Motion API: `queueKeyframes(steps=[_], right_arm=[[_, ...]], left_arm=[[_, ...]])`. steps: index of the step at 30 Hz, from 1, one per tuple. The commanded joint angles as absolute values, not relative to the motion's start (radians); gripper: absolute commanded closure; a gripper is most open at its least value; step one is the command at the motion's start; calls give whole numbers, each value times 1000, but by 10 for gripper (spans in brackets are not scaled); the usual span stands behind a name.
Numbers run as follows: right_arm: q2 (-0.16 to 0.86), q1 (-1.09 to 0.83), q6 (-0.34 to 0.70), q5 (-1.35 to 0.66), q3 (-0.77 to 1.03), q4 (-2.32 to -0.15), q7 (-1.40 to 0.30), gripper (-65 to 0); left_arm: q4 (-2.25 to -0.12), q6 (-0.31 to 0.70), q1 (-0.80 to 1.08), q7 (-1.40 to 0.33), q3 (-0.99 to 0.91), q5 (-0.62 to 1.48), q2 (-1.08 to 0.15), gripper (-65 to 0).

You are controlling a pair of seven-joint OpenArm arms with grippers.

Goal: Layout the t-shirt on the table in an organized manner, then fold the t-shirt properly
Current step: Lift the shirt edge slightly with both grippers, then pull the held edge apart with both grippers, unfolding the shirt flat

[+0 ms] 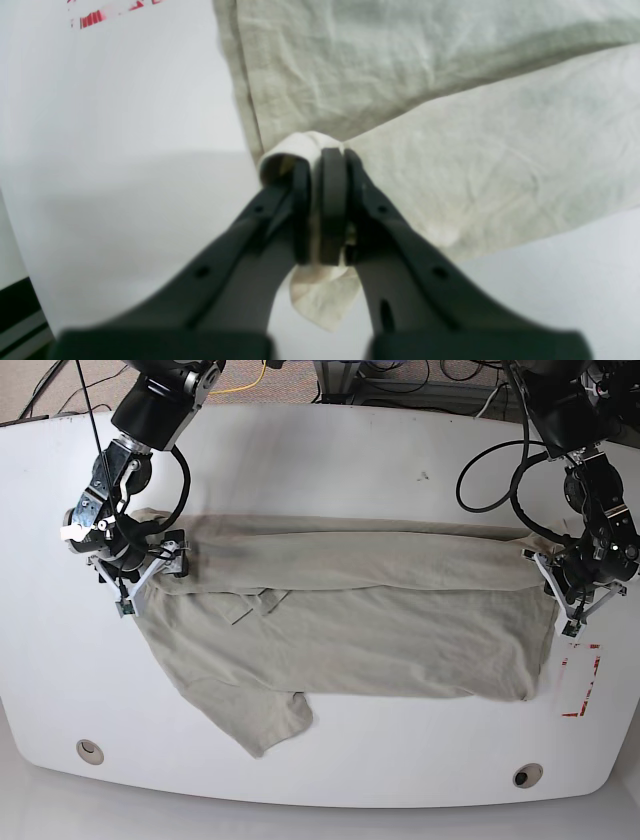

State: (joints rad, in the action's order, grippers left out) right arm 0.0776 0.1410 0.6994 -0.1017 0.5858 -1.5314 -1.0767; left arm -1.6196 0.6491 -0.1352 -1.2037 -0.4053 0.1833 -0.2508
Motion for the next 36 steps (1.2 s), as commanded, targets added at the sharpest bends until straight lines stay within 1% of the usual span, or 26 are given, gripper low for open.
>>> queueKeyframes(steps=[1,4,5,6,7,8,10,11,17,21,25,27,29,36], right_arm=[[87,165,698,-110,588,-1534,-1044,-409],[85,165,698,-110,585,-1534,-1043,-314],[85,165,698,-110,585,-1534,-1043,-254],[85,165,698,-110,585,-1534,-1043,-228],[85,165,698,-110,585,-1534,-1043,-170],[85,165,698,-110,585,-1534,-1043,-127],[85,165,698,-110,584,-1535,-1043,-62],[85,165,698,-110,584,-1538,-1044,-51],[87,145,698,-110,584,-1590,-1052,-46],[88,124,698,-110,584,-1656,-1098,-43],[87,108,698,-110,590,-1713,-1158,-40],[85,84,698,-110,590,-1747,-1179,-13],[84,62,698,-110,590,-1782,-1184,0],[61,-12,698,-110,590,-1873,-1187,0]], left_arm=[[-1636,651,-153,-1187,-409,188,-265,0],[-1636,651,-153,-1187,-409,188,-265,0],[-1636,651,-153,-1187,-409,188,-265,0],[-1636,651,-153,-1187,-409,188,-265,0],[-1636,651,-153,-1187,-409,188,-265,0],[-1636,651,-153,-1187,-409,188,-265,0],[-1636,651,-153,-1187,-409,188,-265,0],[-1636,651,-153,-1187,-409,188,-265,0],[-1636,653,-153,-1187,-406,191,-268,0],[-1636,656,-154,-1187,-406,191,-272,0],[-1636,698,-157,-1187,-406,191,-298,0],[-1636,698,-160,-1187,-406,189,-305,0],[-1636,698,-160,-1187,-406,189,-306,0],[-1636,698,-154,-1187,-406,189,-311,0]])
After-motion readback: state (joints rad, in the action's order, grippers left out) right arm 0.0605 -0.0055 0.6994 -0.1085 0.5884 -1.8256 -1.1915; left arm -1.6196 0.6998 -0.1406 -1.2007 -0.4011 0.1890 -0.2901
